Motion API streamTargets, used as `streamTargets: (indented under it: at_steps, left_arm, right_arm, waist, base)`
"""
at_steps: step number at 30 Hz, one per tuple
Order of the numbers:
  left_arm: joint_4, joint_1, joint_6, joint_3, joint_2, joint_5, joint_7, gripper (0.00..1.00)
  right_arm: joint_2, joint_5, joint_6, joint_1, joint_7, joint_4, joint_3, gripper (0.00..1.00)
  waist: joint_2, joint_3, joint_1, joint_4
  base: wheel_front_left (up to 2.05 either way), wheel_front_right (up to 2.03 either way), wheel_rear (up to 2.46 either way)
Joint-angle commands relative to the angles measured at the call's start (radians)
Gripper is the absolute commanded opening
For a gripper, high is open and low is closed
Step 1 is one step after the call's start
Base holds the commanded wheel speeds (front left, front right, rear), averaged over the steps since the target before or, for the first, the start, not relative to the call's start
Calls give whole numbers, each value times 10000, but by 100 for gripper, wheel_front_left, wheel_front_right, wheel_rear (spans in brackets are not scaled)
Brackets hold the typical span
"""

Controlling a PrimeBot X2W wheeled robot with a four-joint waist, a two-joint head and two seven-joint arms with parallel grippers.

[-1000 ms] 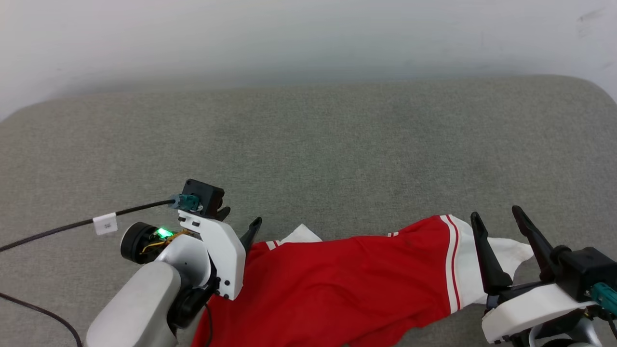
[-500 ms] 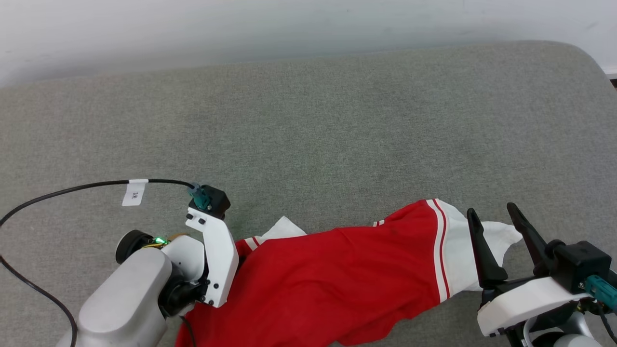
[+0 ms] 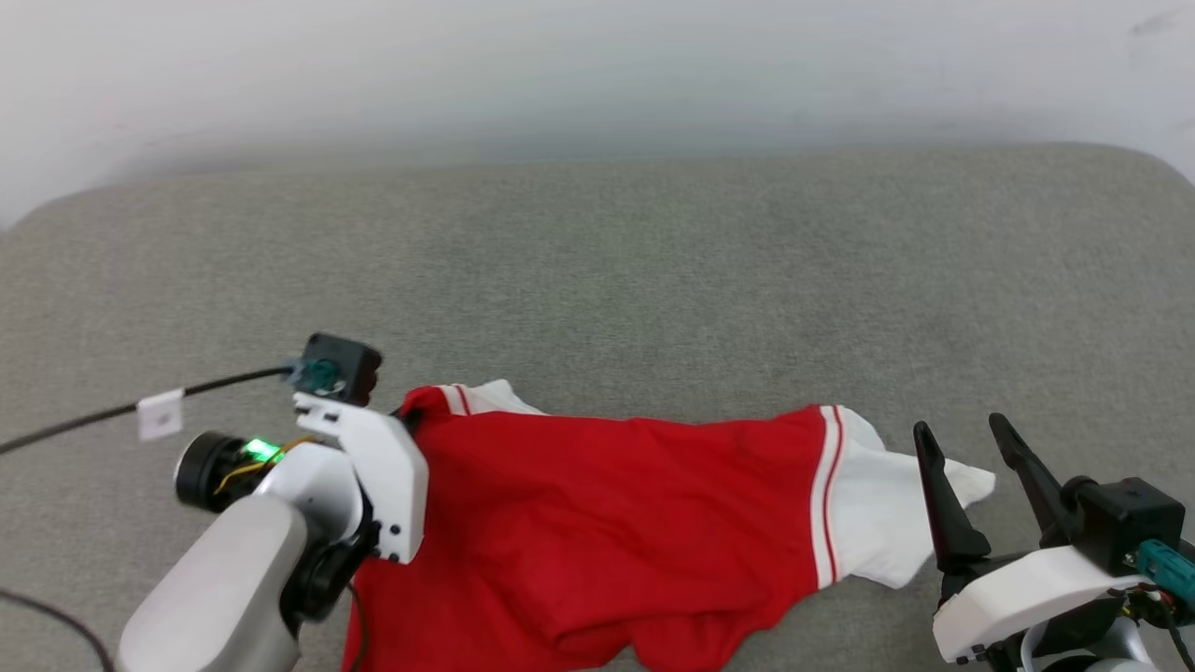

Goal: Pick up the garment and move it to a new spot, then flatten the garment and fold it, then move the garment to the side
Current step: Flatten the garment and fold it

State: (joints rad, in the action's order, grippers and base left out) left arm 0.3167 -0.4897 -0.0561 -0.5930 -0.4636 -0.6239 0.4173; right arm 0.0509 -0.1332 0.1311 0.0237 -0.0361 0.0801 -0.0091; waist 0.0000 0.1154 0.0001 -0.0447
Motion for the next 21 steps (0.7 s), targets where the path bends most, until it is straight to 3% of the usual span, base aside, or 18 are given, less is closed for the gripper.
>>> streamTargets:
  at_steps: [1,7,10,15,16,17,18,21]
  left_arm:
    - [-218,397,-274,213,-128,-59,-255,0]
    - [-1337,2541,-1804,1345,-269,-725,-1229,0]
    - [-1474,3853,-2362,1868,-139,-1288,-1548,0]
    - [-1237,5403,-2462,2058,302,-2057,-1765,4]
    - [-1164,5536,-2434,2017,393,-2119,-1818,24]
    - [-1122,5634,-2404,2000,496,-2135,-1950,87]
    - [-1139,5649,-2399,1990,543,-2054,-2117,100]
    - [-1294,5305,-2506,2175,558,-1738,-2827,100]
  right_arm:
    - [-11,-35,-7,77,-26,-2,-8,100]
    - [-9,-43,-7,267,-105,42,-87,100]
    - [-11,-75,-7,354,-133,56,-55,100]
    - [-11,-83,-7,383,-177,28,8,100]
    - [-9,-64,-7,403,-183,37,-22,100]
    - [-9,-33,-9,415,-177,55,-36,100]
    - [-11,0,-7,435,-198,63,-51,100]
    - [-11,44,-7,520,-255,143,-62,100]
  waist:
    - [0,-213,-1,227]
    - [0,-422,-1,502]
    - [0,-444,-1,549]
    - [0,-572,-1,533]
    - [0,-610,-1,545]
    - [0,-661,-1,552]
    - [0,-723,-1,565]
    - [0,-894,-1,603]
  base:
    - [0,0,0]
    - [0,0,0]
    - [0,0,0]
    - [0,0,0]
    - [0,0,0]
    - [0,0,0]
    - [0,0,0]
    - [0,0,0]
